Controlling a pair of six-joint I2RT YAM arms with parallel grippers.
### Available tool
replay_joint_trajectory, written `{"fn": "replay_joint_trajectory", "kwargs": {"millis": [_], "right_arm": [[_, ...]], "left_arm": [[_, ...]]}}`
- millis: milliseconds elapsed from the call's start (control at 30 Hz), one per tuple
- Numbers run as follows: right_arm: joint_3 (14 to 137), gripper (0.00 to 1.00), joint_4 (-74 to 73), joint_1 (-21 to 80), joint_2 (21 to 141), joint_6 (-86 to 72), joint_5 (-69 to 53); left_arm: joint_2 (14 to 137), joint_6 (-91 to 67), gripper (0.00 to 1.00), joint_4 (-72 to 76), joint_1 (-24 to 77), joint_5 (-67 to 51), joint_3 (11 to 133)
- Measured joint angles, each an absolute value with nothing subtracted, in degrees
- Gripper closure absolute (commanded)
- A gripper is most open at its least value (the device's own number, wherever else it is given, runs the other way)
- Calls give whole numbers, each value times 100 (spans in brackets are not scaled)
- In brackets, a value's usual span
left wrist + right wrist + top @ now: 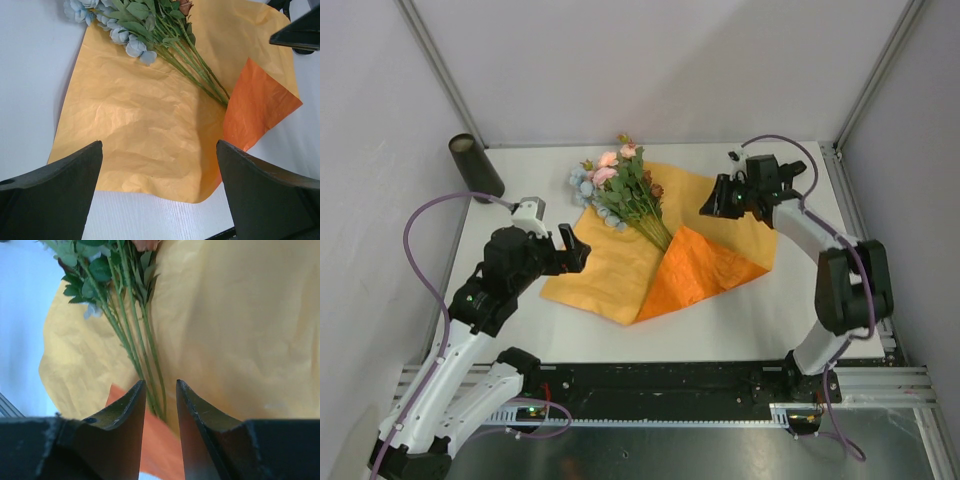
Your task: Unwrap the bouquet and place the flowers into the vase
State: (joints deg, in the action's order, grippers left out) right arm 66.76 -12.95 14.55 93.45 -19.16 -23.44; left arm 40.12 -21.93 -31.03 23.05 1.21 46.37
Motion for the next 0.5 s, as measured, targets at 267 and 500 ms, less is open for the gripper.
{"fn": "replay_joint_trajectory", "kwargs": {"millis": [267, 500], "right_arm": [[7697, 66, -1647, 1288, 10932, -1691, -3203], [7725, 66, -2357, 1350, 11139, -1313, -3769]], "left_arm": [[4012, -2191, 1, -3105, 2305, 121, 4637], [4058, -2191, 0, -3105, 2276, 119, 4637]]}}
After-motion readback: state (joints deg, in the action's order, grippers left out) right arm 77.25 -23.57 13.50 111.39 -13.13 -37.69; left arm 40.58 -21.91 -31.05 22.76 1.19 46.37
